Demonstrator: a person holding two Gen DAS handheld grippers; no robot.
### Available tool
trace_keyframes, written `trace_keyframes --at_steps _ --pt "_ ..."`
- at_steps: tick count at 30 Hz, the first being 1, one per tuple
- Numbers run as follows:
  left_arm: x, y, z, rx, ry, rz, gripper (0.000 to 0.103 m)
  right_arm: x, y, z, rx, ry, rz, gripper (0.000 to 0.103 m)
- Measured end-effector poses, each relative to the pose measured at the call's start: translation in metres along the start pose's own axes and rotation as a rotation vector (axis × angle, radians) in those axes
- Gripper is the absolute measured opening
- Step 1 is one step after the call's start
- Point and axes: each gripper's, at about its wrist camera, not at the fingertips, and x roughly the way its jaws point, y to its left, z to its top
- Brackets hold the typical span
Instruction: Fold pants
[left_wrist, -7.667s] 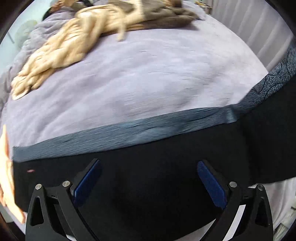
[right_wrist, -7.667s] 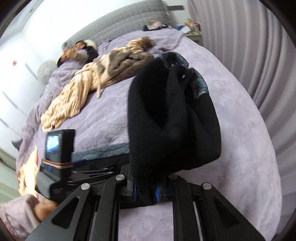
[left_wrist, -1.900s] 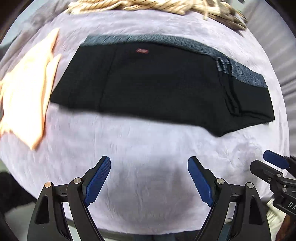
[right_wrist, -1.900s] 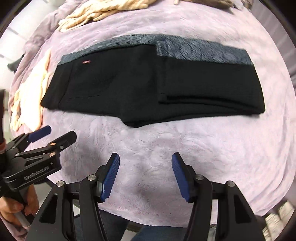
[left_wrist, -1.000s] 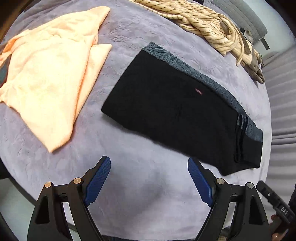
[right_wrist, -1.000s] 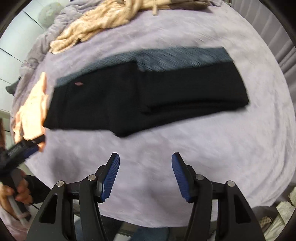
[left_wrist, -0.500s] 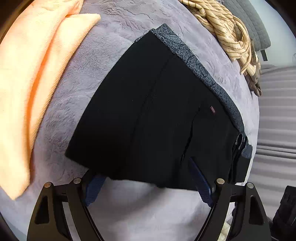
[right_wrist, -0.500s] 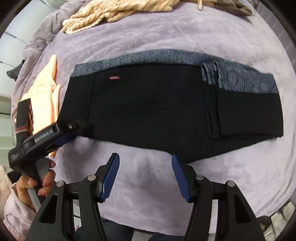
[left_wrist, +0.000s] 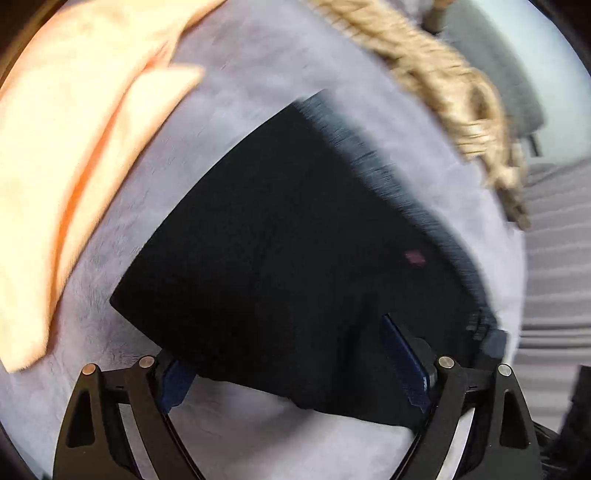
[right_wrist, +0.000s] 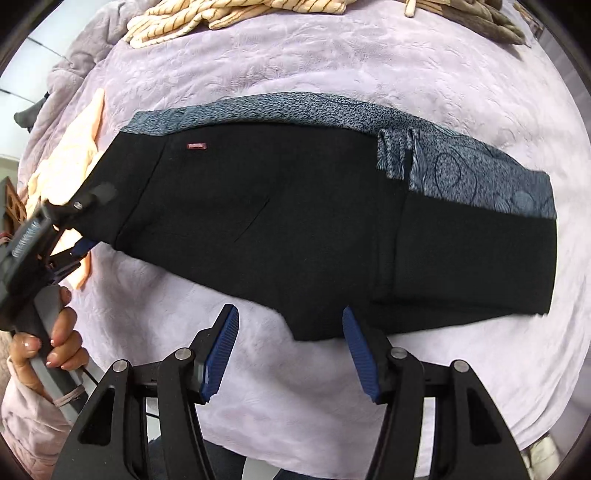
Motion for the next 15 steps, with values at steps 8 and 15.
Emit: trace_keyframes --at_steps 8,15 --pt "-0.007 -0.051 -0.022 0.276 -0.178 0.284 0.056 -0.022 0.014 0.063 -0.12 -0.045 0.07 0.063" --pt "0.004 -0.099 -0.072 0.711 -0.313 0.521 0.055 -0.029 0.096 0.136 -0.28 0.062 0.173 0.077"
